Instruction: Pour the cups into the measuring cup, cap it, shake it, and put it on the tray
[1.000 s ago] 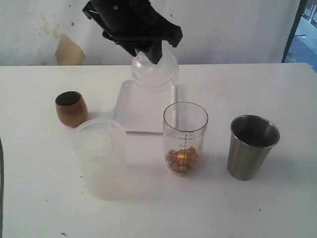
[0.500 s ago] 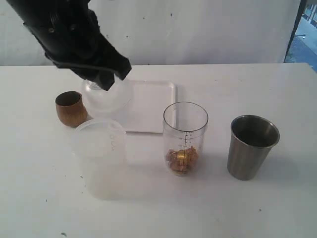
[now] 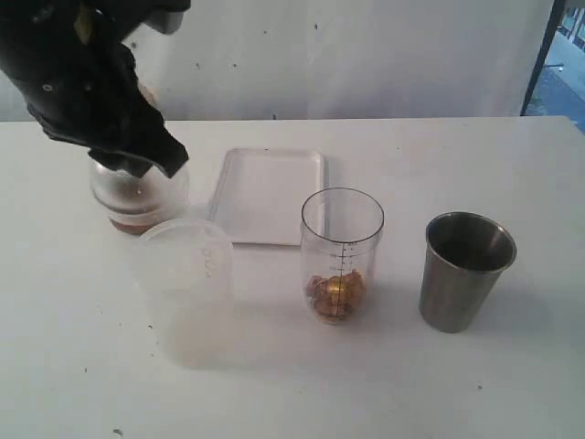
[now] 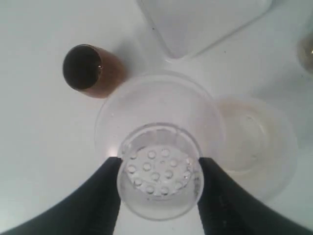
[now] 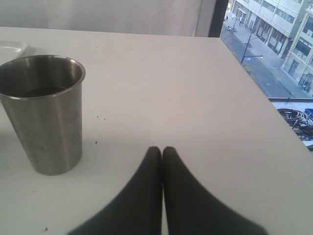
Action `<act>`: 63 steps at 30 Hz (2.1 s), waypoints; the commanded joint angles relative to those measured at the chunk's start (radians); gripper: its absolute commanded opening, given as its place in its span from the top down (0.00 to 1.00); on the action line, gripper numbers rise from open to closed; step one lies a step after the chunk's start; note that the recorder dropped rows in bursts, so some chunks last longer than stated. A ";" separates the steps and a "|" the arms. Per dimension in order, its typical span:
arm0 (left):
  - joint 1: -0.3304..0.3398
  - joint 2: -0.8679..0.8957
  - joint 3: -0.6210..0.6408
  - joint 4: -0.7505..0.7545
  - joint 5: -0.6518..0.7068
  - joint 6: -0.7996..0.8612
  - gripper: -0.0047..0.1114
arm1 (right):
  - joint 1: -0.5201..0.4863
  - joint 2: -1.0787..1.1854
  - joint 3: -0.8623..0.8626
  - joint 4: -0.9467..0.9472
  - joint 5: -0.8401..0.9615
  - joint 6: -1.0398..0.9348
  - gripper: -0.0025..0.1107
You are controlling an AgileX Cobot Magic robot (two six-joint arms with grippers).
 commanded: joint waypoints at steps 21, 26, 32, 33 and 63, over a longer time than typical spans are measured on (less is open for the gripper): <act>-0.274 -0.039 0.204 -0.419 -0.237 0.119 0.96 | 0.006 -0.006 0.004 -0.003 -0.006 -0.001 0.98; -0.274 0.084 0.181 -0.497 -0.270 0.187 0.96 | 0.006 -0.006 0.004 -0.003 -0.006 -0.001 0.98; -0.314 0.161 0.181 -0.558 -0.369 0.268 0.96 | 0.006 -0.006 0.004 -0.003 -0.006 -0.001 0.98; -0.322 0.173 0.181 -0.553 -0.379 0.268 0.96 | 0.006 -0.006 0.004 -0.003 -0.006 -0.001 0.98; -0.353 0.323 0.181 -0.367 -0.467 0.181 0.47 | 0.006 -0.006 0.004 -0.003 -0.006 -0.001 0.98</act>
